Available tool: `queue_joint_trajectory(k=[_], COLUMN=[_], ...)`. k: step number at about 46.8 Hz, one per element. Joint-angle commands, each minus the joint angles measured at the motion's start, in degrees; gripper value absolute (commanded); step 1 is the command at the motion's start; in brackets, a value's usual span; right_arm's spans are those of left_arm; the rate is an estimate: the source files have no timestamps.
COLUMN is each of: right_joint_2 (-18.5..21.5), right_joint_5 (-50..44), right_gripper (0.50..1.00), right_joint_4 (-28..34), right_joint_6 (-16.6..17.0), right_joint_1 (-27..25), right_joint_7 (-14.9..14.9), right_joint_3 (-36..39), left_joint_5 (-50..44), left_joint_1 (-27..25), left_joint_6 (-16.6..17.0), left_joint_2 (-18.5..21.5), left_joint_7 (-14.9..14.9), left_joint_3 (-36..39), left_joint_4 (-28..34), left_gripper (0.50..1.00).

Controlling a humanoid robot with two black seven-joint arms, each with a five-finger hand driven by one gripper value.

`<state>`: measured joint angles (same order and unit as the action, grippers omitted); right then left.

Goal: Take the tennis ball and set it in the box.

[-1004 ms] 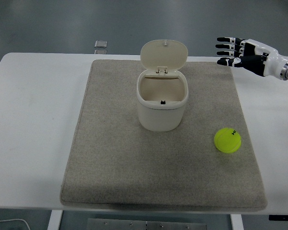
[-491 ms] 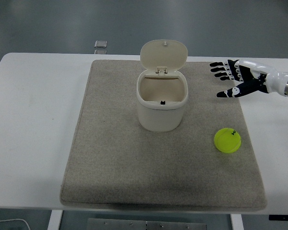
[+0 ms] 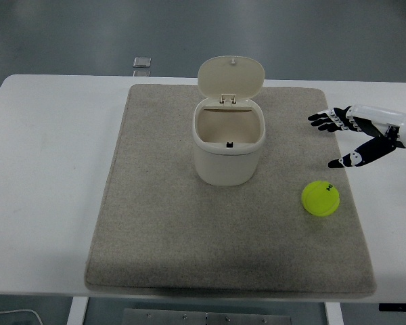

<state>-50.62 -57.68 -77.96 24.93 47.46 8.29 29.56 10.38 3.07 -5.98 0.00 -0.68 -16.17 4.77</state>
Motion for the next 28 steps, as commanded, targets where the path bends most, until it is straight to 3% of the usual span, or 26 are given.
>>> queue_joint_trajectory(k=[1, 11, 19, 28], right_joint_2=[-0.45, -2.20, -2.12, -2.21], right_joint_5=[-2.08, -6.65, -11.40, -12.81], right_gripper=[0.930, 0.930, 0.930, 0.928], right_joint_4=[-1.49, -3.95, -4.39, -5.10], right_joint_6=[-0.23, -0.94, -5.50, -6.56], right_joint_1=[-1.49, -4.48, -6.68, -8.52], right_joint_7=[0.59, 2.78, 4.72, 6.48], right_joint_3=[0.23, 0.41, 0.41, 0.32], left_joint_5=[0.00, 0.00, 0.00, 0.00], left_joint_1=[0.00, 0.00, 0.00, 0.00], left_joint_6=[0.00, 0.00, 0.00, 0.00], left_joint_2=[0.00, 0.00, 0.00, 0.00], left_joint_7=[0.06, -0.02, -0.02, 0.06], left_joint_3=[0.00, 0.00, 0.00, 0.00], left_joint_4=[-0.02, -0.02, 0.06, 0.06], left_gripper=[0.992, 0.992, 0.992, 0.992])
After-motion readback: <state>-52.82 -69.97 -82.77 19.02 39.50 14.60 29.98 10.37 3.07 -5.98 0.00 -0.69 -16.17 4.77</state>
